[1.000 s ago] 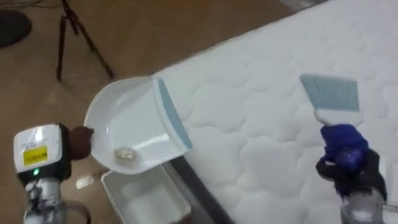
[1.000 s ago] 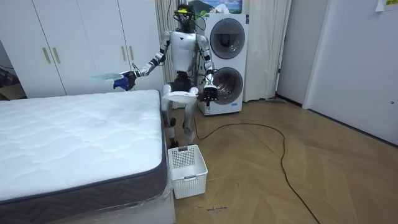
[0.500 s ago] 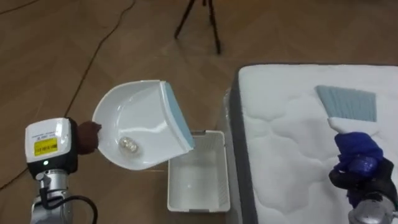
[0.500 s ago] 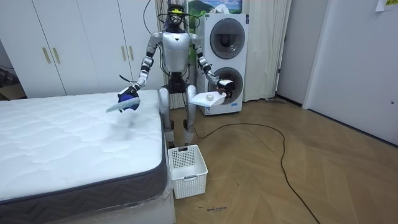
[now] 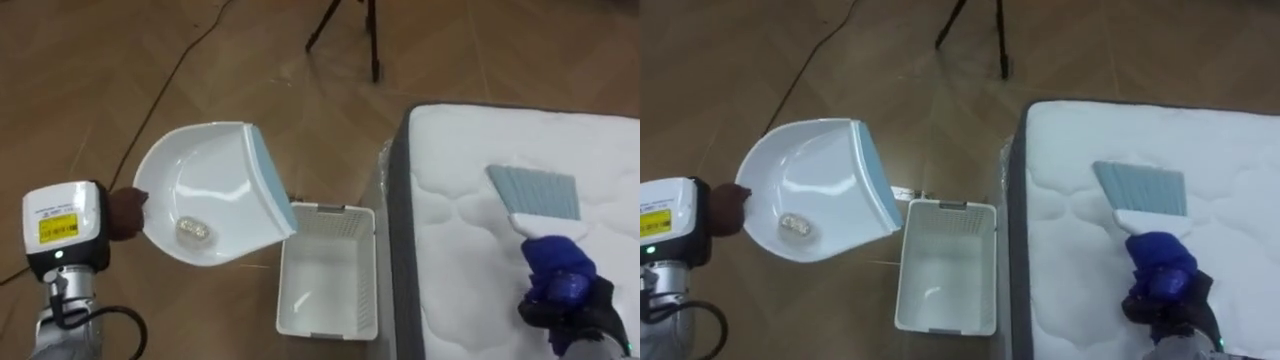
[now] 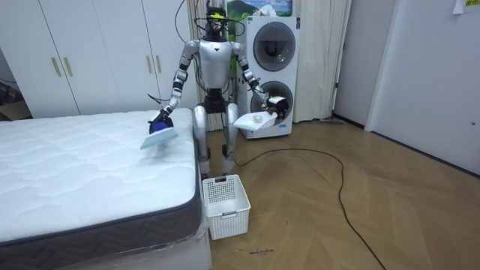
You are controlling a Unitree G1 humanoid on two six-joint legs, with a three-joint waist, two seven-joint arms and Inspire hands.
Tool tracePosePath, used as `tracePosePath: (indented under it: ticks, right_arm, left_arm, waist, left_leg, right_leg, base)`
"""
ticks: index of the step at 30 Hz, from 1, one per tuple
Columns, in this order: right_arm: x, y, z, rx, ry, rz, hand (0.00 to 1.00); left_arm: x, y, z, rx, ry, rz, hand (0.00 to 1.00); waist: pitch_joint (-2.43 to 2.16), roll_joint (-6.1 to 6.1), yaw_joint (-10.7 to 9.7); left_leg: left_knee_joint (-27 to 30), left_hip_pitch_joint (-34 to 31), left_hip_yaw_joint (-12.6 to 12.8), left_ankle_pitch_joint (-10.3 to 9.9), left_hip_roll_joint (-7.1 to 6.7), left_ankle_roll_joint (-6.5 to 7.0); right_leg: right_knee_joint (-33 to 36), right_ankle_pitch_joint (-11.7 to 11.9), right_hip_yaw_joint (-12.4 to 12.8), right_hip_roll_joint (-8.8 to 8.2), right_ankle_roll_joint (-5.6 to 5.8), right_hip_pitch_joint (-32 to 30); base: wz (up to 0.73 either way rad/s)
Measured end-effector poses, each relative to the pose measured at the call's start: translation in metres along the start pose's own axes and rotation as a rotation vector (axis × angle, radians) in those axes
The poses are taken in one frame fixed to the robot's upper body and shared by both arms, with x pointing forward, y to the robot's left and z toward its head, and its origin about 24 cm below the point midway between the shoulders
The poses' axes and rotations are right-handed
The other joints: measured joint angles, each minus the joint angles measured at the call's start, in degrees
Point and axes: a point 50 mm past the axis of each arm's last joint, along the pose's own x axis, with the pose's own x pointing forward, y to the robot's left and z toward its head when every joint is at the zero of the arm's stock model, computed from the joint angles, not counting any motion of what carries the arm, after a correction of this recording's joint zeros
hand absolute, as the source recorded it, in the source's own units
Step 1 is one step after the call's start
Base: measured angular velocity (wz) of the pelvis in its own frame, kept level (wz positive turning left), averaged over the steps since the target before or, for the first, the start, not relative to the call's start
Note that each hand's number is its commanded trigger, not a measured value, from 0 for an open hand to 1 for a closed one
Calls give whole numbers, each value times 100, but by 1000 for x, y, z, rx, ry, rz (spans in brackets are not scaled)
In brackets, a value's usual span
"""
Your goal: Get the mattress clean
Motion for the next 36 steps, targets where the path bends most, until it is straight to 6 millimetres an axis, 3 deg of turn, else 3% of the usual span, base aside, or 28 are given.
tracePosePath:
  ticks: [1,2,3,5,9,15,17,21,29,36]
  right_arm:
    - [-1,2,-1,-11,3,7,0]
    - [-2,4,-6,-31,13,18,0]
    - [-2,4,-8,-38,23,19,0]
    - [-1,5,-6,-41,16,21,0]
    - [2,6,-2,-49,7,20,0]
    - [5,3,7,-39,-53,11,0]
    - [6,0,9,-37,-72,7,0]
    - [8,-2,18,-50,-126,4,0]
    - [6,-7,34,-63,-234,-26,0]
    - [1,-6,36,-74,-285,-11,0]
  left_arm:
    - [2,1,1,1,-8,5,100]
    - [4,2,3,6,-26,11,100]
    - [5,3,5,1,-41,22,100]
    - [10,6,4,8,-45,34,100]
    - [14,6,0,79,-91,17,100]
    - [30,18,-3,179,-168,48,100]
    - [38,25,1,223,-203,57,100]
    - [50,37,1,318,-256,66,100]
    - [66,52,21,436,-354,21,100]
    - [67,52,27,498,-362,-66,100]
  waist:
    - [-1,4,-30]
    - [-6,49,-85]
    - [-27,139,-118]
    - [5,213,-101]
    - [8,239,-202]
    - [53,324,-397]
    - [62,344,-484]
    - [68,425,-702]
    - [63,819,-1094]
    - [63,830,-1202]
  left_leg:
    - [21,-38,-13,1,-49,0]
    - [100,-123,-48,-10,-131,7]
    - [156,-244,-64,-38,-141,-21]
    - [201,-430,-66,-27,-177,-41]
    - [256,-590,-87,-19,-242,-57]
    - [595,-1056,-102,-88,-268,-62]
    - [639,-1162,-101,-88,-357,-63]
    - [720,-1365,-108,-86,-462,-71]
    - [694,-1419,-65,-103,-522,-104]
    - [532,-1229,122,-106,-505,-132]
  right_leg:
    - [-36,107,55,-12,13,-113]
    - [-58,381,89,-68,-54,-292]
    - [8,395,79,-77,-63,-374]
    - [141,372,41,-130,-93,-580]
    - [335,272,-33,-231,-117,-760]
    - [649,223,-290,-362,-157,-1204]
    - [823,161,-303,-470,-138,-1364]
    - [1002,81,-275,-553,-126,-1596]
    - [1127,22,-252,-654,-99,-1722]
    - [1230,-63,-56,-653,-123,-1700]
  base:
    - [43]
    - [37]
    - [28]
    - [9]
    - [14]
    - [2]
    - [11]
    - [7]
    - [0]
    - [-8]
